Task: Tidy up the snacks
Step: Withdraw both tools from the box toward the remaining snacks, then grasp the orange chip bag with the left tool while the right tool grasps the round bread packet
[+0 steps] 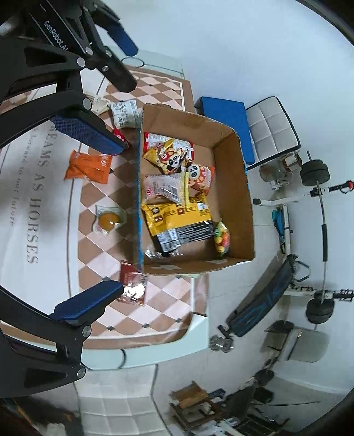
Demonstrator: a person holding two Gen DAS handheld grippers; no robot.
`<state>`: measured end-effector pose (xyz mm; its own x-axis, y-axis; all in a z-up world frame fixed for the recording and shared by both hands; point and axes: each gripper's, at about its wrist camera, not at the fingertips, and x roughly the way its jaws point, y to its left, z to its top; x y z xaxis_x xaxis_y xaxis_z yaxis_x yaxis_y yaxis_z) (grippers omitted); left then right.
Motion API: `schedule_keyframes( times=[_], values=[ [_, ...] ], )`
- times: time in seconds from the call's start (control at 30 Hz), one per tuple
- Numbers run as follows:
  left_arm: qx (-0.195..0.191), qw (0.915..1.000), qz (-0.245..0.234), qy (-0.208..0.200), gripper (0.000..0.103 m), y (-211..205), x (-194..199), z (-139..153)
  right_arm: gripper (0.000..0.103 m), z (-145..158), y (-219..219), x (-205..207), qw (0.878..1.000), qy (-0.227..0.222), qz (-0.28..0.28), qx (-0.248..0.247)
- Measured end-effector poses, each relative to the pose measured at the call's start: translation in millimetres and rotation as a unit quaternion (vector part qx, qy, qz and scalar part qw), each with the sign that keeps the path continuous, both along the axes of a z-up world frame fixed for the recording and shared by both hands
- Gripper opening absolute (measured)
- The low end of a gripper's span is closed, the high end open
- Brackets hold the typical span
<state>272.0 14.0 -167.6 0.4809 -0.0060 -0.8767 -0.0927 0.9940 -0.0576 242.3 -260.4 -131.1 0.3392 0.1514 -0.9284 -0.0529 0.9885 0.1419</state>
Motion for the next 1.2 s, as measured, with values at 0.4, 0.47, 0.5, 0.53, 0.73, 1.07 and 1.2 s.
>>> schedule_keyframes(
  times=[0.4,0.47,0.5,0.53,0.73,1.07,1.2],
  values=[
    [0.006,0.9865,0.005,0.163,0.102,18,10,-148,0.098,-151,-10,22,0.990,0.138,-0.025,0.023],
    [0.007,0.9826,0.000,0.185,0.101,19,11,-172,0.098,-177,-8,28,0.987,0.157,-0.033,0.030],
    [0.006,0.9809,-0.003,0.194,0.101,18,12,-181,0.098,-192,-7,31,0.985,0.166,-0.039,0.033],
    [0.006,0.9787,-0.005,0.205,0.101,18,13,-190,0.098,-200,-6,33,0.984,0.170,-0.041,0.035],
    [-0.013,0.9707,-0.018,0.239,0.097,13,17,-226,0.090,-237,1,46,0.981,0.187,-0.050,0.029],
    [-0.051,0.9725,-0.024,0.226,0.052,-9,12,-221,0.055,-248,0,32,0.978,0.207,-0.036,0.011],
    [-0.045,0.9708,-0.030,0.234,0.051,-16,-2,-219,0.055,-250,-11,9,0.974,0.224,-0.032,0.011]
  ],
)
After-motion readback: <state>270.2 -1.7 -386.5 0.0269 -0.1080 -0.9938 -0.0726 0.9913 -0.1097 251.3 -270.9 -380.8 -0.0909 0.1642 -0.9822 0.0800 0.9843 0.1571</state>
